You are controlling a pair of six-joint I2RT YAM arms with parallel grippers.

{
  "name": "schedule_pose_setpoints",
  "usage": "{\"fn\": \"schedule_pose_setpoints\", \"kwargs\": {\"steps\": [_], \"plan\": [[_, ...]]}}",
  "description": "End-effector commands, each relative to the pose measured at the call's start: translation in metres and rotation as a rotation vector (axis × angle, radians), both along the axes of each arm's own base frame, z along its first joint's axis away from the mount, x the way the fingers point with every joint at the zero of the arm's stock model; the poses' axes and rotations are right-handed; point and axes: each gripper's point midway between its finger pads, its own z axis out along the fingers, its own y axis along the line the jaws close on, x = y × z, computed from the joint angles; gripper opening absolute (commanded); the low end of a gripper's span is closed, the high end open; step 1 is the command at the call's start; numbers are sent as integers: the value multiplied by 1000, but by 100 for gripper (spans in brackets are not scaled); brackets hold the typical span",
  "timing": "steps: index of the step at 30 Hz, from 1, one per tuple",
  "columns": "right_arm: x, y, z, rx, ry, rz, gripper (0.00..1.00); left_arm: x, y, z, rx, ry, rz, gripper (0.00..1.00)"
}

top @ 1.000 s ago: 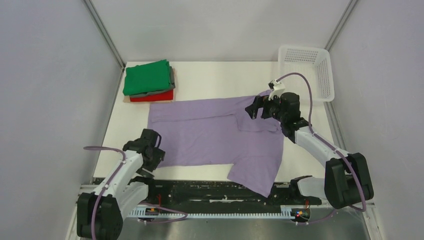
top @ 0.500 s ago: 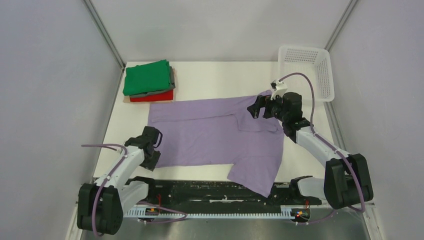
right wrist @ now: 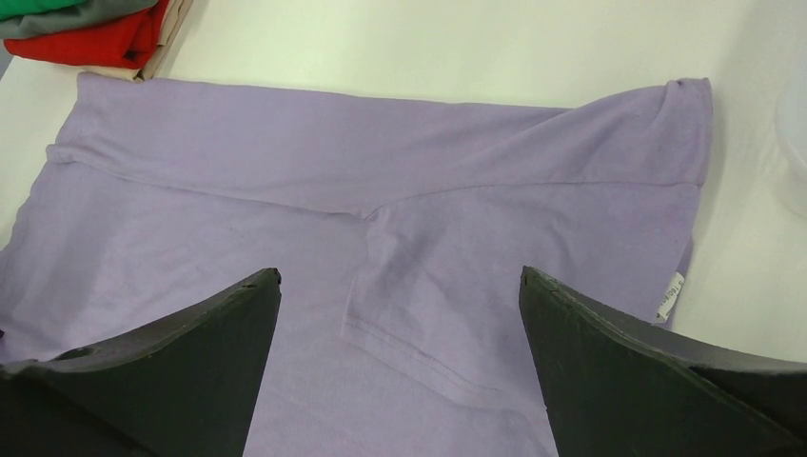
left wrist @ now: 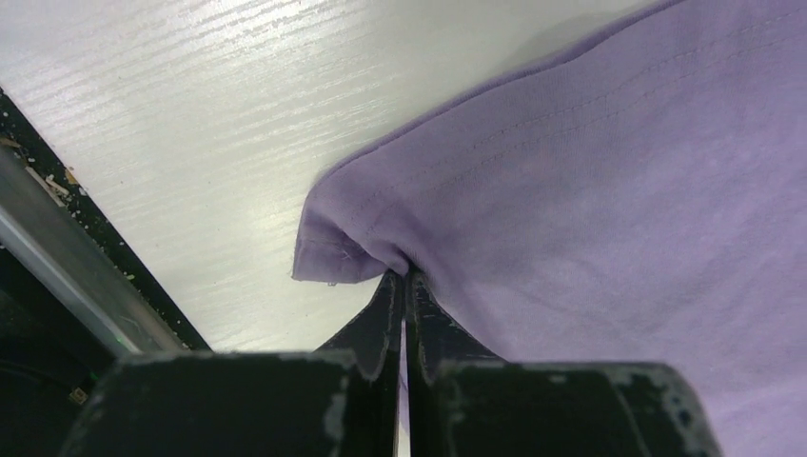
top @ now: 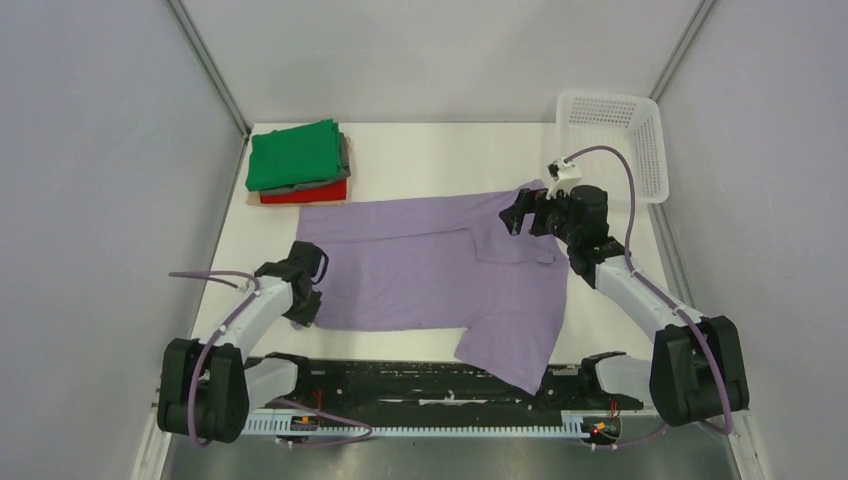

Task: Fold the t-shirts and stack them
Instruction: Grab the side of the flattened tshirt closest away from the robot with both arms

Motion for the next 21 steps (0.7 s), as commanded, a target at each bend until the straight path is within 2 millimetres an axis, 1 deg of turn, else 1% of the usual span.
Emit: {"fn": "schedule_pose_setpoints", "kwargs": {"steps": [1, 3, 4, 6, 7, 8, 9, 11, 13, 16, 17, 19, 21], "plan": [[3, -1, 9, 13, -16, -22, 98, 9, 20, 8, 110, -84, -19, 2], [1, -7, 2, -52, 8, -78, 98, 7, 23, 12, 125, -101, -21, 2], [-4, -5, 0, -86, 23, -84, 98, 6, 22, 11, 118, -103, -26, 2], [-19, 6, -5, -149, 31, -68, 98, 5, 20, 11, 108, -104, -42, 2], [-30, 15, -10, -187, 35, -52, 98, 5, 21, 12, 111, -104, -50, 2], [-39, 16, -18, -229, 52, -63, 98, 5, 22, 13, 117, -105, -53, 2], [-51, 22, -25, -264, 70, -44, 97, 6, 22, 13, 120, -110, -55, 2], [-77, 29, -43, -320, 145, 18, 93, 8, 22, 13, 121, -119, -63, 2], [-111, 34, -62, -392, 235, 119, 89, 10, 20, 12, 113, -118, -75, 2], [-173, 42, -89, -527, 372, 329, 82, 11, 17, 10, 99, -104, -92, 2], [-197, 40, -98, -589, 419, 396, 81, 11, 17, 10, 100, -100, -92, 2], [-231, 35, -109, -664, 473, 449, 78, 11, 16, 9, 95, -101, -94, 2], [-256, 38, -113, -663, 512, 488, 74, 12, 15, 9, 85, -111, -93, 2]]}}
